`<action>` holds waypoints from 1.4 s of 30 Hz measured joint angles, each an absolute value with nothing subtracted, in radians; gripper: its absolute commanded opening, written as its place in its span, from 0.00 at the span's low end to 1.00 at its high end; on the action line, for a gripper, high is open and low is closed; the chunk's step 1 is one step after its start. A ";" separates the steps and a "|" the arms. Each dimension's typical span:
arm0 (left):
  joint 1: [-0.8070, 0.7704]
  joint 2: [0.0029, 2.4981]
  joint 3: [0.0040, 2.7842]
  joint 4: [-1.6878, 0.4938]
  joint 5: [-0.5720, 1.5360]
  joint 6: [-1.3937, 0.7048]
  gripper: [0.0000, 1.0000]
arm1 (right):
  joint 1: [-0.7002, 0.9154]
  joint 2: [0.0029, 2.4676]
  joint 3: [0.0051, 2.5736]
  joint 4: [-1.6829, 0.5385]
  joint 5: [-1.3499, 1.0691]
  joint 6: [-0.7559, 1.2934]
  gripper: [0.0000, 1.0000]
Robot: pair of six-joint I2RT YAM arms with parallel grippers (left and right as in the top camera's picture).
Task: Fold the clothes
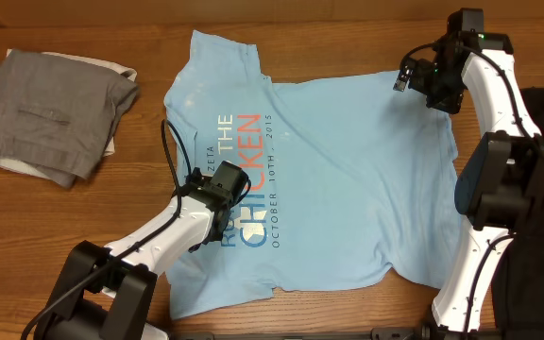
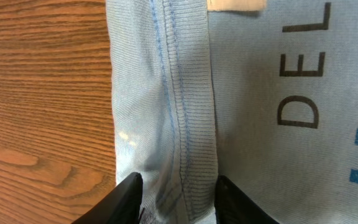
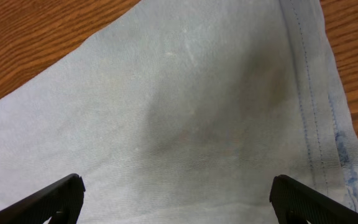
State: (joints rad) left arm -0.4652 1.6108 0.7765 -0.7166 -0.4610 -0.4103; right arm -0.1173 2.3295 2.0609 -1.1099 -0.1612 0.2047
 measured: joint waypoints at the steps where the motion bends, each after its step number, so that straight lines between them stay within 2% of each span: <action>1: -0.465 1.611 0.776 -0.717 -0.461 -0.411 0.35 | -0.117 2.329 2.061 -1.110 -0.161 0.205 1.00; 4: -0.465 1.611 0.776 -0.717 -0.472 -0.407 0.25 | -0.117 2.329 2.061 -1.110 -0.162 0.205 1.00; 13: -0.465 1.611 0.776 -0.743 -0.581 -0.385 0.29 | -0.117 2.329 2.061 -1.110 -0.162 0.205 1.00; 16: -0.457 1.611 0.776 -0.751 -0.621 -0.402 0.24 | -0.117 2.329 2.061 -1.110 -0.161 0.205 1.00; 20: -0.385 1.611 0.776 -0.744 -0.629 -0.474 0.22 | -0.117 2.329 2.061 -1.111 -0.161 0.205 1.00; 24: -0.274 1.611 0.776 -0.705 -0.590 -0.511 0.06 | -0.117 2.329 2.061 -1.110 -0.161 0.205 1.00; 29: -0.157 1.611 0.776 -0.681 -0.545 -0.525 0.04 | -0.117 2.329 2.061 -1.110 -0.161 0.205 1.00; 31: -0.108 1.611 0.776 -0.681 -0.530 -0.524 0.16 | -0.117 2.329 2.061 -1.110 -0.161 0.205 1.00; 32: -0.076 1.611 0.776 -0.680 -0.517 -0.525 0.31 | -0.117 2.329 2.061 -1.110 -0.161 0.205 1.00; 33: -0.045 1.611 0.776 -0.680 -0.504 -0.524 0.41 | -0.117 2.329 2.061 -1.110 -0.161 0.205 1.00; 38: 0.080 1.611 0.776 -0.677 -0.439 -0.521 0.49 | -0.117 2.329 2.061 -1.110 -0.161 0.205 1.00; 42: 0.107 1.611 0.791 -0.699 -0.418 -0.466 0.59 | -0.117 2.329 2.061 -1.110 -0.161 0.205 1.00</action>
